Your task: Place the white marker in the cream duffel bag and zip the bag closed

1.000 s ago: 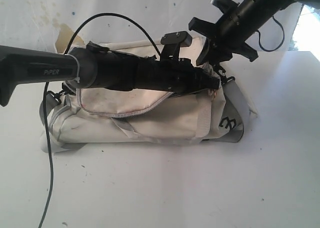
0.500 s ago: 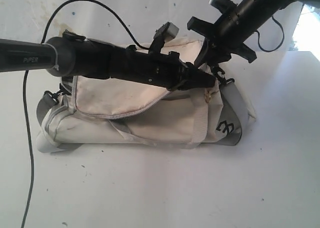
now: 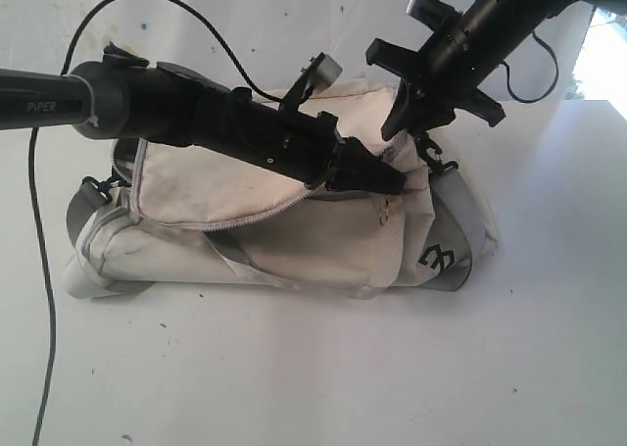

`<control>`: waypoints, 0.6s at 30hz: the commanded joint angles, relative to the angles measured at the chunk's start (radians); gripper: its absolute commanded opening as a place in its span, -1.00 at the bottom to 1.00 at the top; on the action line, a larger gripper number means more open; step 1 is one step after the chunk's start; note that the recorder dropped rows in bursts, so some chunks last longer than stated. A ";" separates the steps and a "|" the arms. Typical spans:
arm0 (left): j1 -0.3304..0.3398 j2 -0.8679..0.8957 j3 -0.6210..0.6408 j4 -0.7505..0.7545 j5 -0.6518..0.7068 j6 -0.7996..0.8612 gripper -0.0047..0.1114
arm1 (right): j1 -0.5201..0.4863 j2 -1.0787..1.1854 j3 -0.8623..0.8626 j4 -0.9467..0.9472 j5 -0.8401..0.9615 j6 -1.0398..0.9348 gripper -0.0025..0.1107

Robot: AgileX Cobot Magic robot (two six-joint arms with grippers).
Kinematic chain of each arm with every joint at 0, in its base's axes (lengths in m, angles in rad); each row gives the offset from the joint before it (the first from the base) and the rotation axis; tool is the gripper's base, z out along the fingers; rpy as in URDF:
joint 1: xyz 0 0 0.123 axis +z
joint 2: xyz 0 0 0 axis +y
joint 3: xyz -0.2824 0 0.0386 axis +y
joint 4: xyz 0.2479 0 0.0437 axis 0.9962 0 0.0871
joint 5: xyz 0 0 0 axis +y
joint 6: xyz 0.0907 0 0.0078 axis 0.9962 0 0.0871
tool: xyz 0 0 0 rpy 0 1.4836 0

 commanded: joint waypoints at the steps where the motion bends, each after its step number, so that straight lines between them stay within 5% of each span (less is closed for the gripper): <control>1: 0.002 -0.034 -0.005 0.111 0.094 -0.045 -0.92 | -0.033 -0.009 0.001 -0.008 -0.050 -0.012 -0.96; 18: 0.102 -0.112 0.067 0.324 0.150 -0.231 -0.92 | -0.058 -0.009 0.001 -0.006 -0.050 -0.012 -0.96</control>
